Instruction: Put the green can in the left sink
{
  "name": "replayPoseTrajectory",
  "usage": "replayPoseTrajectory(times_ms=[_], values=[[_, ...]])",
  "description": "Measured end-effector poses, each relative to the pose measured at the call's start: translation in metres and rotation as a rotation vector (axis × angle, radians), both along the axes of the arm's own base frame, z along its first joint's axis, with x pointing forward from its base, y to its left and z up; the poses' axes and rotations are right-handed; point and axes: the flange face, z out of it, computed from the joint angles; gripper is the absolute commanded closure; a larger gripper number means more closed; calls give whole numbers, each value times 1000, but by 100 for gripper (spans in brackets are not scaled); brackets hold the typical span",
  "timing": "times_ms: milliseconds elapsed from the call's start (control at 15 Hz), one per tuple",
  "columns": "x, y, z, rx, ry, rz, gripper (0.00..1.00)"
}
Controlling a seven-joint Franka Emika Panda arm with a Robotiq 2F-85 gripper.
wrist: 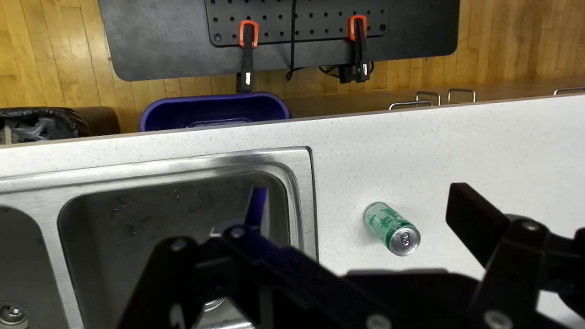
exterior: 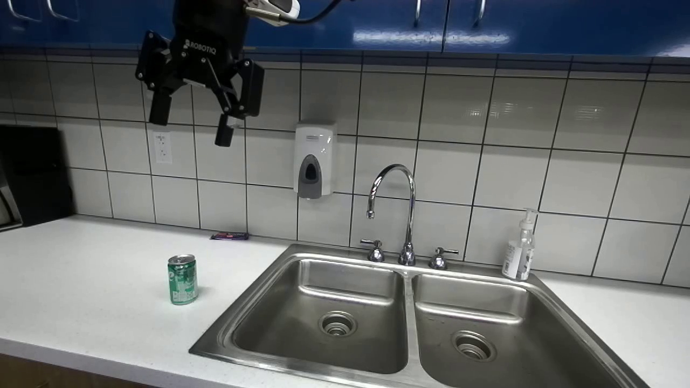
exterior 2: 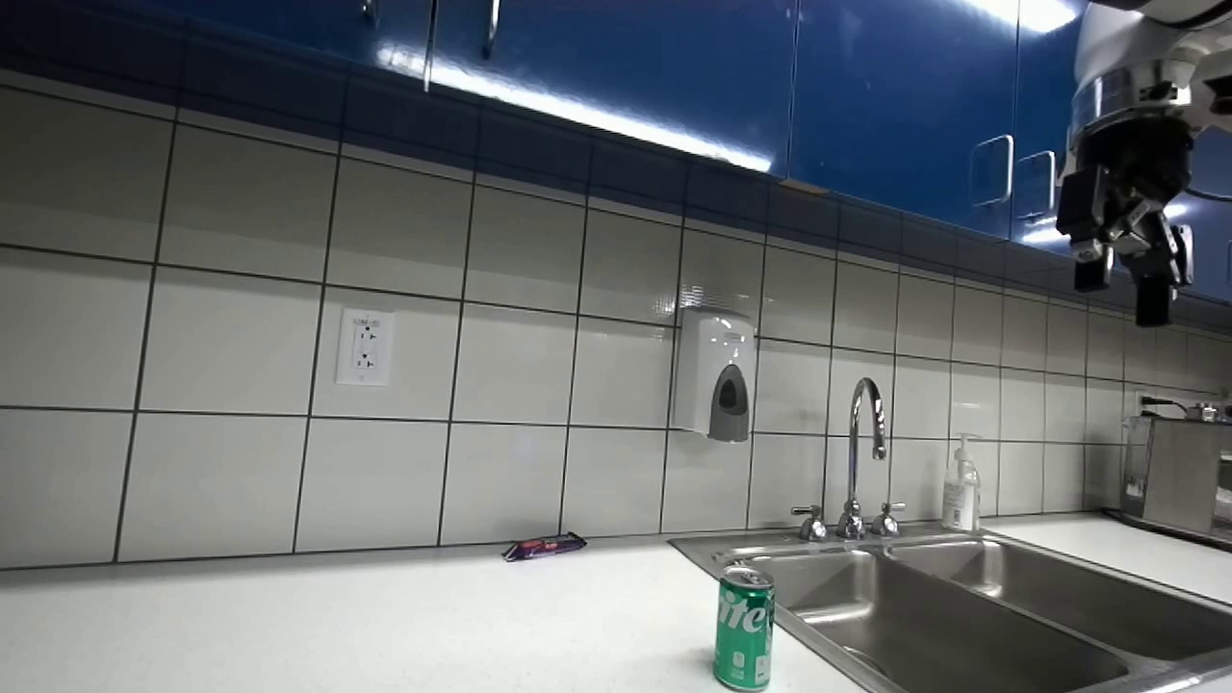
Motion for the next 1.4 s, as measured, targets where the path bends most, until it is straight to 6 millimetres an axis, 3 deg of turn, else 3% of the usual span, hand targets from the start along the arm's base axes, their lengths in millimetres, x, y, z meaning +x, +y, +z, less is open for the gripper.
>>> replayPoseTrajectory(times_ms=[600,1400], values=[[0,1,-3,3,6,1,0],[2,41,-72,29,0,200,0]])
